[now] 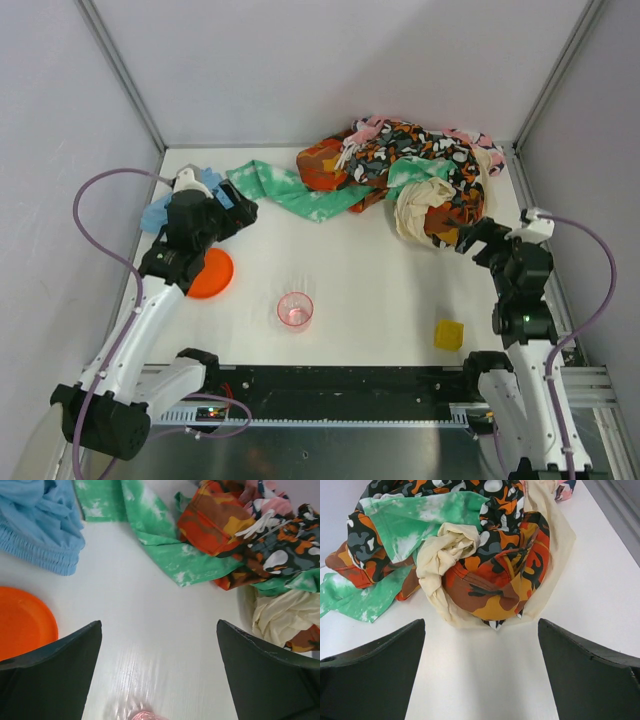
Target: Pick out a specific cloth from the pile
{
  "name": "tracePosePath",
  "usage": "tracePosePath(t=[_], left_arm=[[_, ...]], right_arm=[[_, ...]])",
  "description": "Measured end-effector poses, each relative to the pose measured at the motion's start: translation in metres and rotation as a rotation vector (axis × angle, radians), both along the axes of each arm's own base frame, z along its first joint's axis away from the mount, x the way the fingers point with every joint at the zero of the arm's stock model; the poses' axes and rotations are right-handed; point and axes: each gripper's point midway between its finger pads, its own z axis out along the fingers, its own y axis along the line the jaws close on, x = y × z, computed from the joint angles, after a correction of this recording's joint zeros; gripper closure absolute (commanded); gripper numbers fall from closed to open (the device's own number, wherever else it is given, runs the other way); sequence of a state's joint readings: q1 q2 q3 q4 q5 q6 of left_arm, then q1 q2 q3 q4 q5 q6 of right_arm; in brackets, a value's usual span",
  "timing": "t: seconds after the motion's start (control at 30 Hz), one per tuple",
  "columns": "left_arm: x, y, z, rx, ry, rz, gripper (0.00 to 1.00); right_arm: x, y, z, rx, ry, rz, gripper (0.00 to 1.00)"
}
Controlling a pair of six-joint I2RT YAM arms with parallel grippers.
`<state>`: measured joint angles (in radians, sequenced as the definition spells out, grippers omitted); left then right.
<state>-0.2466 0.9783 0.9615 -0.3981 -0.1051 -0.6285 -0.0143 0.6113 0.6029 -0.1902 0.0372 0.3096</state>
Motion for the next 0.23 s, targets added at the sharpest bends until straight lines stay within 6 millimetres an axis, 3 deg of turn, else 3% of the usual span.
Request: tracePosePath(t=[0.07, 0.23], left_arm=[[-0.004, 0.003, -0.011, 0.014, 0.030, 0.012, 0.00], [-0.006, 0.006, -0.006, 0.014, 0.013, 0.022, 0.00]], right_arm=[[-0.009, -0.001, -0.003, -0.001, -0.028, -0.005, 0.01], [-0.025, -0.001, 0.002, -0.002, -0.103, -0.009, 0.01]])
